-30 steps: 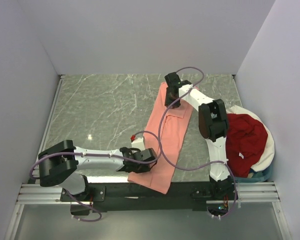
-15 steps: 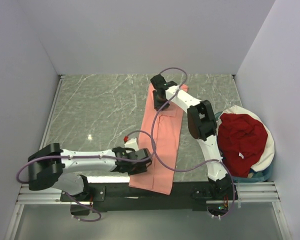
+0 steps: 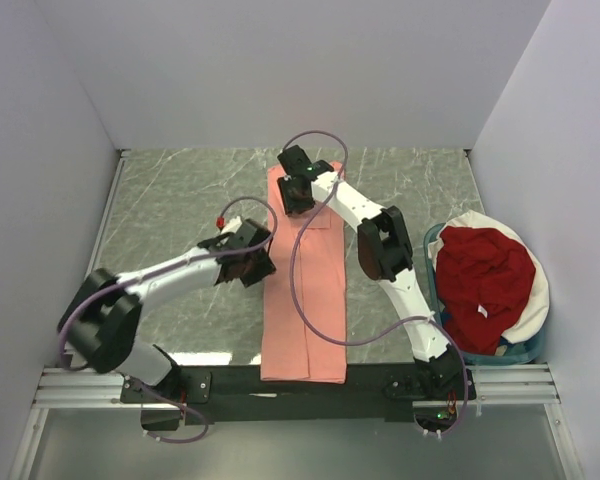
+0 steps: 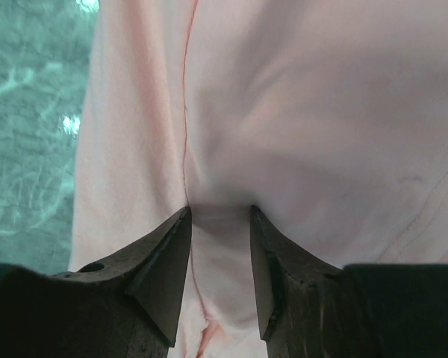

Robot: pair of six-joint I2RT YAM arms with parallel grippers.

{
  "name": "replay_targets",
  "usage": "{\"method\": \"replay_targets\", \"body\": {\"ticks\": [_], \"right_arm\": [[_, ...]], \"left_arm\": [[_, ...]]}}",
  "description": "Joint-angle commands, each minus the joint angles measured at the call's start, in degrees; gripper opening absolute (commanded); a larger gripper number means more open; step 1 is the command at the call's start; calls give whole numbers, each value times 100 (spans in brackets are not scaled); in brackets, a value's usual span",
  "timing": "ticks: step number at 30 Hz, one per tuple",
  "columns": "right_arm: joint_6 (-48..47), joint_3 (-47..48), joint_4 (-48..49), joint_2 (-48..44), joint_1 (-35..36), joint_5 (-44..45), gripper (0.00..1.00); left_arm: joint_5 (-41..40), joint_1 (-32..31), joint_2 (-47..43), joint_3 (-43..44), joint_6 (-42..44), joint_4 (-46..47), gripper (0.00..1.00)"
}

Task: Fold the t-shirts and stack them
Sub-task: Fold the tshirt

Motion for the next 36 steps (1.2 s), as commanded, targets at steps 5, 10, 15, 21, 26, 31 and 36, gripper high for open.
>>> {"method": "replay_targets", "body": {"ticks": [5,10,15,21,26,31,36], "right_arm": [[-192,328,704,-281,-227,-143,47],[-69,-84,748,-949,-298,287,49],[588,-1372,713,-1916,-622,534,48],[977,-3403,1344,-2830,-851,376,45],[1153,-4127,1547,-2937,-957,376,44],[1223,-4304,1750,-2718,-1071,235,40],[1188,-3795,1618,-2173,-1185,139,28]], "left_arm": [[393,634,1815,1584,1121,456,46],[103,748,2283,2114,1191,139,46],[-91,950,2371,2220,1349,-37,46],[102,1047,2547,2545,1700,-107,44],[138,1047,2600,2545,1807,-142,45],[217,1065,2792,2510,1877,-46,45],[278,1135,3074,2650,1868,7,40]]}}
